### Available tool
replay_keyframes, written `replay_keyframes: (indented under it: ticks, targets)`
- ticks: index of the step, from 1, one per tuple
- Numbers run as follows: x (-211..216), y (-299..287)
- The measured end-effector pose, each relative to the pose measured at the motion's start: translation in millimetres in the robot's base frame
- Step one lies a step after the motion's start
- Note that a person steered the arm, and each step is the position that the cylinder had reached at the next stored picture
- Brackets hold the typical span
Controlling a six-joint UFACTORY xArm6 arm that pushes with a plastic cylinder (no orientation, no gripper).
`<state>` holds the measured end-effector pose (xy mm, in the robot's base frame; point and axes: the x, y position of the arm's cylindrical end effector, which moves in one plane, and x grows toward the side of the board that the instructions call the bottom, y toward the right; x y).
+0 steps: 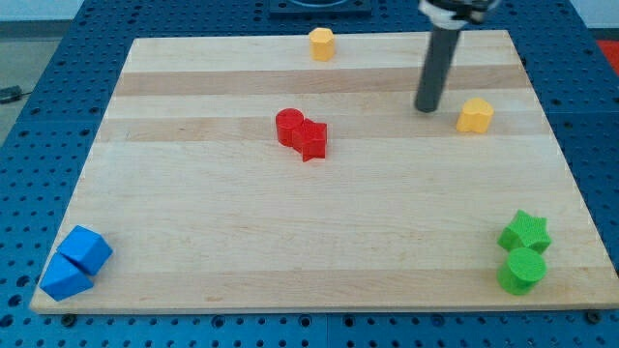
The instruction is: Place the yellow hexagon to the top left of the yellow heart
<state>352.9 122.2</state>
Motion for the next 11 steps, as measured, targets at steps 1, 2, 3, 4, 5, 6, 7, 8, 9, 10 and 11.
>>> replay_keyframes:
  ticks: [1, 2, 3, 4, 5, 6, 7, 8, 9, 10, 11]
  targets:
    - [0.0, -57.6]
    - [2.9, -117.9]
    - [-16.1, -156.0]
    - [-59.3, -171.3]
    - [-103.4, -184.8]
    - [-142.7, -176.7]
    - [-147.9, -123.6]
    - [-147.9, -95.5]
    - [-144.1, -83.1]
    - [-123.0, -81.9]
    - [-102.7, -80.2]
